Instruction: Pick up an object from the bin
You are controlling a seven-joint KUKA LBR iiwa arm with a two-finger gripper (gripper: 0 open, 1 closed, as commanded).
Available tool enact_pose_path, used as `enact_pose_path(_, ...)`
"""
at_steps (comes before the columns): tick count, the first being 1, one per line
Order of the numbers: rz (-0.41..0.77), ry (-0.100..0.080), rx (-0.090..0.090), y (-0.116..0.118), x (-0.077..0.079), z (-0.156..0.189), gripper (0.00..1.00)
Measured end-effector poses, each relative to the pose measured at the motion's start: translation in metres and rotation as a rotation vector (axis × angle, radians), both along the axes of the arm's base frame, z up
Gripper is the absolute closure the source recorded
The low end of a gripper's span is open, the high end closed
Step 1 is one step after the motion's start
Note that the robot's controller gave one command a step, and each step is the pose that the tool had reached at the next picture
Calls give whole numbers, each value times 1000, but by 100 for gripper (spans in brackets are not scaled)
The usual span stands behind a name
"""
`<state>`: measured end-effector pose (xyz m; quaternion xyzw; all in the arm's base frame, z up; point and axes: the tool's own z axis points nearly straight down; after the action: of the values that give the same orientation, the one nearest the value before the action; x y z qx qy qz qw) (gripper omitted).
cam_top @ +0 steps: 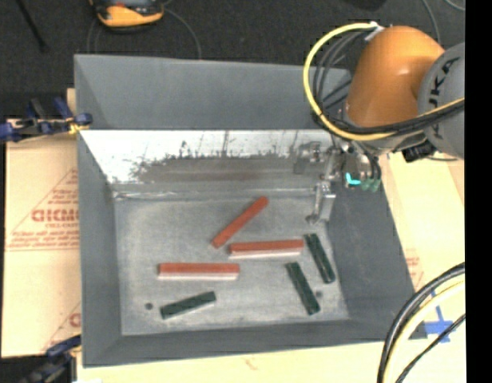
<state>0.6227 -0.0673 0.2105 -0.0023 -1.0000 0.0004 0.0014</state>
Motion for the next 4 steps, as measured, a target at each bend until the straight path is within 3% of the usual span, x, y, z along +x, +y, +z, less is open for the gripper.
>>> enact_pose_path(1, 1, -8, -1, 0, 2, 5, 0)
enact_pose_path(2, 55, -14, -3, 30, 7, -20, 0)
enact_pose_path(3, 199, -11, 0, 84, -24, -80, 0)
enact_pose_path(4, 432, -11, 0, 64, -16, -137, 100)
